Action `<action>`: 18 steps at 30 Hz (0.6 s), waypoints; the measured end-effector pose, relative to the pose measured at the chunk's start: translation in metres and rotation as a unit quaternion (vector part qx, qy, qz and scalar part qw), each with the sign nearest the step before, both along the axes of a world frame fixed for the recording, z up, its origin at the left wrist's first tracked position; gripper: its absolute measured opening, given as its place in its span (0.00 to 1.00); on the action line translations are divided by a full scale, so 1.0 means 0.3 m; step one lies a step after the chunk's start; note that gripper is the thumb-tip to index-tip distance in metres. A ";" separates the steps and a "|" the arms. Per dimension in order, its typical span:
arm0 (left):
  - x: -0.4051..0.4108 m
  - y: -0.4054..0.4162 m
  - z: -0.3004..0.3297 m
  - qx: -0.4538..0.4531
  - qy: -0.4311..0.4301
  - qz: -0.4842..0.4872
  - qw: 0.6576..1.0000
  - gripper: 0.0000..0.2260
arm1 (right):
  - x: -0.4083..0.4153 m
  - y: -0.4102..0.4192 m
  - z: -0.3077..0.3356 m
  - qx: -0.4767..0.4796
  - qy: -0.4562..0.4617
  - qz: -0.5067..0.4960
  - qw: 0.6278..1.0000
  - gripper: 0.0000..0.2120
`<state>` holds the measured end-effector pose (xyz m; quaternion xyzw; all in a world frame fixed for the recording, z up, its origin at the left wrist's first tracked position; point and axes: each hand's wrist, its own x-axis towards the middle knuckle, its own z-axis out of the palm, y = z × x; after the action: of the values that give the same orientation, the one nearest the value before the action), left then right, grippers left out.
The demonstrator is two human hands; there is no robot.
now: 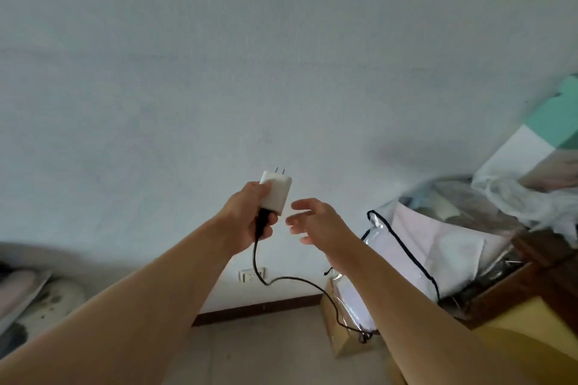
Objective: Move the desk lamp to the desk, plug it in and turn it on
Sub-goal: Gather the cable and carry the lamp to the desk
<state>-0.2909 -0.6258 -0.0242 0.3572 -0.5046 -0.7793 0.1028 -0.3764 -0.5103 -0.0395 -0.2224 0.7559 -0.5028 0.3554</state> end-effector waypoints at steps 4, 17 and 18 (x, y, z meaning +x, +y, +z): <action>0.021 0.055 0.120 0.008 0.038 0.010 0.999 0.12 | 0.029 0.103 0.064 0.037 0.056 0.140 0.988 0.26; 0.231 0.338 0.421 -0.040 0.097 0.049 0.993 0.15 | 0.046 0.497 0.211 0.157 0.324 0.239 0.902 0.09; 0.246 0.349 0.432 -0.060 0.088 0.047 0.993 0.16 | 0.030 0.528 0.231 0.154 0.331 0.222 0.904 0.08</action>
<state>-0.2171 -0.5210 0.1055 0.3042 -0.5218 -0.7704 0.2042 -0.3675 -0.3519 0.0298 -0.4803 0.8291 -0.1864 0.2171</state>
